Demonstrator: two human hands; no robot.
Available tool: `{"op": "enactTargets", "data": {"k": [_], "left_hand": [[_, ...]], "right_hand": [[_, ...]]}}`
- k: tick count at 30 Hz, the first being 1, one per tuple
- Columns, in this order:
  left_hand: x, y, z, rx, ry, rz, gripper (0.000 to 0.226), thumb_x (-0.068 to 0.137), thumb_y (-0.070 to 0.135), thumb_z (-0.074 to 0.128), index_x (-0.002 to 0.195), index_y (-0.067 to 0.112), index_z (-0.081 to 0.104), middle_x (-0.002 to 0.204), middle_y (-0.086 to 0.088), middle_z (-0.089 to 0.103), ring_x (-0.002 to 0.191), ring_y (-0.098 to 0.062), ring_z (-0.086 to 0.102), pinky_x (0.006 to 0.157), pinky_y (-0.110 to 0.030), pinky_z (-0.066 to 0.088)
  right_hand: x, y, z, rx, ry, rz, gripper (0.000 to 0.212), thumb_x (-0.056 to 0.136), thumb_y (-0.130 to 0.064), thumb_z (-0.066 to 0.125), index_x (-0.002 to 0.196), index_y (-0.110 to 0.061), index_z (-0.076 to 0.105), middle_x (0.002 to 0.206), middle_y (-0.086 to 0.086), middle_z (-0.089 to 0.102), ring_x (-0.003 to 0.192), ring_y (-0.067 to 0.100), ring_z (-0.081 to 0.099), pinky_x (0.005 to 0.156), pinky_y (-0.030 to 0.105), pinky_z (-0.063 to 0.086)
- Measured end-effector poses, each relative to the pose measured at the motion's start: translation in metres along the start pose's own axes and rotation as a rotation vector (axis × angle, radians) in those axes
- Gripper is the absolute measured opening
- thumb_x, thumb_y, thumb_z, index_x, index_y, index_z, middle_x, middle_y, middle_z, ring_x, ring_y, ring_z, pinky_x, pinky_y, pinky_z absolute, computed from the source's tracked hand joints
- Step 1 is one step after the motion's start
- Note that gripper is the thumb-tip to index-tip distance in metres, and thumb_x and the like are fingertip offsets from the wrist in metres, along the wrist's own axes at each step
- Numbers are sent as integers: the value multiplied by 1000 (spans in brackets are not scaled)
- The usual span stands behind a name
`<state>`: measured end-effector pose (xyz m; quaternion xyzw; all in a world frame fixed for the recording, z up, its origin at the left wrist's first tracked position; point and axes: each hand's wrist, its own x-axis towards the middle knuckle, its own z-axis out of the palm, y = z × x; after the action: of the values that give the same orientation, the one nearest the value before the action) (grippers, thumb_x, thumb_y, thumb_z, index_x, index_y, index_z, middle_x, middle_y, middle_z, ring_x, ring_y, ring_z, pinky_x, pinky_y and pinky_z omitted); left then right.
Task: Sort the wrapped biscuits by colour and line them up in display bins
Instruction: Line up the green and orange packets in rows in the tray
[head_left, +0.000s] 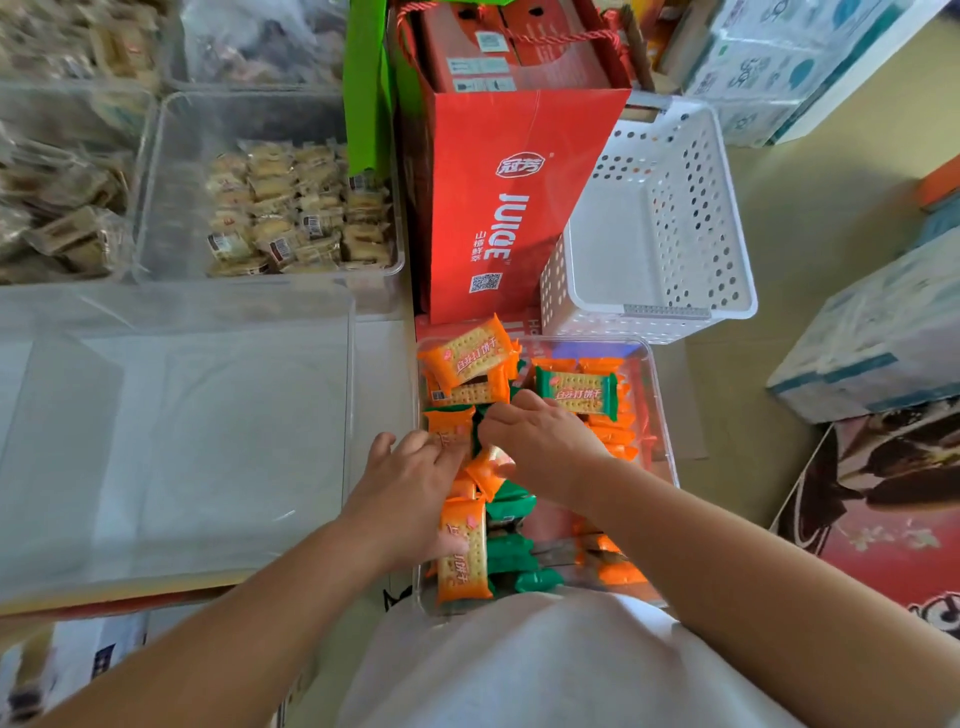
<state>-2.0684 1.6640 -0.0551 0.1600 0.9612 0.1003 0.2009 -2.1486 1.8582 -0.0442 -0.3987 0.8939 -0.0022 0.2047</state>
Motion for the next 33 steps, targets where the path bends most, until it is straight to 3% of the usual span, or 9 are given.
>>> {"op": "enactTargets", "data": {"k": [4,8,12,16,19,22,25,29,33], "left_hand": [[-1,4,0,-10,-33,-19,93,71,72,70,143,28,33,139,6,51,132,-18,36,108,-43,28],[0,8,-4,-19,-73,-47,76,71,68,73,124,26,38,129,5,54,126,-19,38,103,-41,30],[1,10,-8,-50,-93,-47,67,70,65,77,118,31,44,120,10,55,116,-15,41,97,-39,31],[3,11,-16,7,-142,-29,57,71,64,77,112,29,58,115,8,59,112,-16,44,96,-41,32],[5,13,-19,30,-183,-11,49,69,62,77,98,27,60,105,7,57,106,-16,44,93,-41,35],[3,17,-20,-58,-188,-12,48,70,58,78,102,30,57,102,12,54,98,-13,44,92,-40,37],[-6,20,-24,-199,-181,-21,42,74,52,78,100,35,49,94,18,51,86,-10,49,84,-33,39],[-24,22,-41,-424,-185,-67,42,68,46,85,92,35,52,85,17,60,76,-7,61,61,-21,44],[-30,34,-59,-651,-48,-120,43,67,45,89,92,37,55,85,13,65,75,-4,64,60,-20,48]], "right_hand": [[-9,-3,6,-75,-7,-43,48,96,-40,61,140,-31,45,132,-6,52,117,23,49,93,38,47],[-10,-7,10,-150,-12,-92,34,97,-27,60,130,-30,54,127,0,47,109,24,49,88,38,47],[-19,0,4,-111,20,-59,31,93,-25,63,123,-26,57,119,-1,54,102,25,55,83,39,50],[-48,12,-10,176,119,206,26,94,-34,65,116,-23,55,107,-5,61,100,23,58,76,37,49],[-79,18,-6,414,258,467,32,93,-36,69,117,-21,54,84,-6,62,74,21,57,65,35,45],[-99,23,13,506,238,534,28,91,-30,72,113,-22,58,79,-7,66,73,22,65,70,40,54],[-101,23,27,524,229,504,23,87,-26,75,108,-23,65,93,-7,66,81,20,65,75,42,55],[-91,26,37,385,269,474,25,80,-27,82,103,-23,74,97,-4,63,93,26,60,78,42,53],[-76,35,37,198,185,447,24,82,-39,75,103,-28,75,99,-8,72,107,27,56,94,43,47]]}}
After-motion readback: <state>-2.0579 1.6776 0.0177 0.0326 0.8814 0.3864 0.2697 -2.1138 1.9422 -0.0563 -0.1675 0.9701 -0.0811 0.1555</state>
